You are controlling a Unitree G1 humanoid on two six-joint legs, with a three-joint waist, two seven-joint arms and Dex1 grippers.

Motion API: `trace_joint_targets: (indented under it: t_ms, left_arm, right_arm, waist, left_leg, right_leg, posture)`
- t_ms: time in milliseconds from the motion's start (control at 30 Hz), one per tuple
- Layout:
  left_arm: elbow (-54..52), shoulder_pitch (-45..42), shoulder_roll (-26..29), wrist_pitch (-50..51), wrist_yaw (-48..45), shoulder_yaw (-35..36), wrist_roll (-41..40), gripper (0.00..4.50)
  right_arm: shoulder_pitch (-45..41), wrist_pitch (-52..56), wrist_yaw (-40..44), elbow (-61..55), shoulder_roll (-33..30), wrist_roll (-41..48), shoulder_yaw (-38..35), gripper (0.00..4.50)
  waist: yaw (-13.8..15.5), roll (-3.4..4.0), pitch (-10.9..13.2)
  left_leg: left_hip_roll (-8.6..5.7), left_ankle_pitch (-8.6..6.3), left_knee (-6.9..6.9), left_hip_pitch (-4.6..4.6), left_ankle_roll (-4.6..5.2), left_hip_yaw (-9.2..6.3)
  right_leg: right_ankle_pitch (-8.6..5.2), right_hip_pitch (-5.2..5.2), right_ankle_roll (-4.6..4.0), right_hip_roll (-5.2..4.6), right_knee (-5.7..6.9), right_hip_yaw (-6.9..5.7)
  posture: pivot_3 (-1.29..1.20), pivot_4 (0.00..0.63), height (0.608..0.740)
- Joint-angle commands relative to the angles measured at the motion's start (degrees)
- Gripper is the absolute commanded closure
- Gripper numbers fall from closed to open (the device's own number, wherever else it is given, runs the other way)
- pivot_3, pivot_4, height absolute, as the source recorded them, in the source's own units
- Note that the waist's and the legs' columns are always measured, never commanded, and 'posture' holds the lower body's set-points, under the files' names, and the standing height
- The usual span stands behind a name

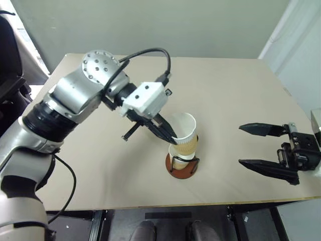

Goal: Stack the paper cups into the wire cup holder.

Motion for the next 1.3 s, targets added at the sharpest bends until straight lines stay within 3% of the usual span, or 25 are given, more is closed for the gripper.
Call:
trace_joint_targets:
  t_ms: [33,367,400,467,833,867,1067,1200,1300]
  left_arm:
    - [-0.9,0.6,-1.1,-2.7,-1.6,-0.5,2.9,4.47]
    - [-2.5,0.7,-1.4,0.8,-1.6,-0.8,2.6,4.47]
    - [-2.8,0.7,-1.4,1.5,-1.6,-0.9,2.7,4.3]
    - [-2.8,0.9,-1.9,1.6,-1.6,-0.7,4.2,3.94]
    - [-0.3,3.6,-5.9,-0.2,-1.6,4.9,10.8,0.19]
    - [-0.4,4.1,-6.1,0.1,-1.6,5.7,11.0,0.04]
    - [7.9,2.3,-5.8,8.0,0.8,17.0,10.4,0.04]
    - [21.7,2.0,-3.0,-1.3,2.7,16.4,25.1,0.04]
    - [29.7,3.2,-5.0,-6.5,4.3,15.9,31.3,0.04]
  right_arm:
    - [-0.5,-0.7,-0.6,-1.2,-0.9,1.1,-1.1,0.0]
    - [-0.4,-0.7,-0.9,-1.3,-1.0,1.1,-1.0,0.0]
    - [-0.5,-0.7,-0.9,-1.2,-1.0,1.1,-0.9,0.0]
    - [-0.6,-0.6,-0.9,-1.2,-1.0,1.2,-0.9,0.0]
    - [-0.4,-0.8,-0.6,-1.1,-1.0,0.9,-0.7,0.0]
    - [-0.5,-0.8,-0.6,-1.1,-1.0,0.8,-0.5,0.0]
    - [-0.5,-0.9,-0.3,-0.8,-1.0,0.8,-0.4,0.0]
    - [-0.8,-1.0,-0.2,-0.5,-0.9,0.4,0.3,0.0]
    - [-1.5,-1.4,-0.2,0.0,-0.8,-0.1,1.3,0.0]
  waist:
    - [0.0,0.0,0.0]
    - [0.0,0.0,0.0]
    - [0.0,0.0,0.0]
    - [0.0,0.0,0.0]
    - [0.1,0.0,0.0]
    - [0.1,0.0,0.0]
    - [0.1,0.0,0.0]
    - [-0.1,0.11,-0.1]
    - [-0.1,0.15,-0.1]
  left_leg:
    - [0.0,0.0,0.01,0.0,0.0,0.0]
    - [0.0,-0.01,0.11,-0.08,0.02,-0.01]
    - [0.0,-0.01,0.11,-0.08,0.02,-0.01]
    - [0.0,-0.02,0.11,-0.08,0.02,0.0]
    - [0.0,-0.02,0.18,-0.12,0.04,0.0]
    - [0.0,-0.02,0.18,-0.12,0.04,0.0]
    - [0.0,-0.02,0.23,-0.15,0.04,0.0]
    - [0.01,-0.03,0.21,-0.07,0.04,0.0]
    - [0.02,-0.03,0.19,-0.06,0.06,-0.01]
  right_leg:
    - [0.0,0.0,0.0,0.0,0.0,0.0]
    - [0.02,0.0,0.04,0.0,0.01,0.0]
    - [0.02,0.0,0.04,0.0,0.02,0.0]
    - [0.02,0.0,0.04,0.0,0.02,0.0]
    - [0.03,0.0,0.06,0.0,0.04,0.0]
    - [0.03,0.0,0.06,0.0,0.06,0.0]
    - [0.05,-0.01,0.08,0.01,0.05,-0.02]
    - [0.04,-0.01,0.08,0.0,-0.14,0.0]
    - [0.03,-0.01,0.09,0.0,-0.18,0.03]
  posture:
    - [0.0,0.15,0.74]
    - [0.0,0.15,0.74]
    - [0.0,0.15,0.74]
    - [0.0,0.15,0.74]
    - [0.0,0.15,0.74]
    - [0.0,0.15,0.74]
    - [0.0,0.15,0.74]
    - [0.0,0.15,0.74]
    - [0.0,0.15,0.74]
